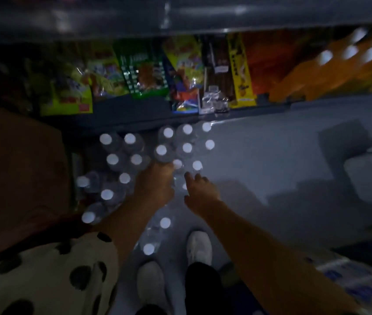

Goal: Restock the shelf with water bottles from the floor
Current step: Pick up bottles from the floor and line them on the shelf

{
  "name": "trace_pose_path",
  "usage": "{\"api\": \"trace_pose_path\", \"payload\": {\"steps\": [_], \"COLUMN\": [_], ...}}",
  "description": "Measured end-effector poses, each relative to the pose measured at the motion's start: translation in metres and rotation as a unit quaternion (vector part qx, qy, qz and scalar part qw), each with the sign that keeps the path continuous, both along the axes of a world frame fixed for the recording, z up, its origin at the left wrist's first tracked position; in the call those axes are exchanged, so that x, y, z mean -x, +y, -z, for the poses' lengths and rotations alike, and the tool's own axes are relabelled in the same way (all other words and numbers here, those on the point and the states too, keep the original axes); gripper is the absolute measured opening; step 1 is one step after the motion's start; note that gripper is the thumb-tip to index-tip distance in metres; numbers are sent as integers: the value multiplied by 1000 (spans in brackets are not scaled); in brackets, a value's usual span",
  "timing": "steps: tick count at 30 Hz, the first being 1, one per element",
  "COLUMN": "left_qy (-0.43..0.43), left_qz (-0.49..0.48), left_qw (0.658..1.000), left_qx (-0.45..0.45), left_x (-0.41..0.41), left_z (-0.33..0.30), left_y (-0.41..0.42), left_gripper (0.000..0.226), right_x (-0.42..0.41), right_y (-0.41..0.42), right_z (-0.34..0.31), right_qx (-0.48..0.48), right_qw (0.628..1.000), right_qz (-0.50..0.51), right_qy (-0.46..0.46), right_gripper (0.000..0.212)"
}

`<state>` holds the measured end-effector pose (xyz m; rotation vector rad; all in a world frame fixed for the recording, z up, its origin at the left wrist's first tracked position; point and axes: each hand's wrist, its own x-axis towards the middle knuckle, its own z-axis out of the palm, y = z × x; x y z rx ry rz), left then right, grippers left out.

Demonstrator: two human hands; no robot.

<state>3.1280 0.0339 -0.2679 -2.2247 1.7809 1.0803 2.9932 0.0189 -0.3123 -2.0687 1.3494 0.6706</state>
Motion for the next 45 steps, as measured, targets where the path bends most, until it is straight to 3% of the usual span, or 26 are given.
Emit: {"api": "trace_pose_path", "payload": {"steps": [3,6,12,15,19,28,32,37,41,45], "left_qy": [-3,8,26,33,60,132,197,268,262,244], "left_qz": [6,-8,-15,-12,-4,68,63,73,63,18], "left_qw": [1000,1000,1000,999,998,983,966,932,911,882], "left_qx": [-7,-3,4,4,15,110,157,231,313,402], "left_x": [-5,-8,-10,-7,-5,-34,-42,-37,-37,-39], "left_z": [41,58,15,-45,-172,-471,-563,-653,-713,-766], "left_y": [6,12,11,4,-7,-11,-8,4,15,20], "left_gripper": [23,19,28,31,35,61,76,65,47,35], "right_x": [-9,-15,-7,-5,-2,3,0,-2,-4,-8], "right_y": [3,1,-13,-25,-45,-66,-60,-42,-26,-9], "right_z": [49,70,11,-73,-230,-594,-729,-851,-916,-961], "right_qx": [25,57,18,-4,9,169,255,327,319,391], "right_qw": [999,996,995,994,989,957,928,885,878,841], "right_qz": [-23,-68,-102,-110,-144,-184,-167,-154,-111,-48], "right_qy": [25,31,9,-23,-35,-148,-214,-293,-340,-371], "right_gripper": [60,47,51,52,53,40,19,20,17,42]}}
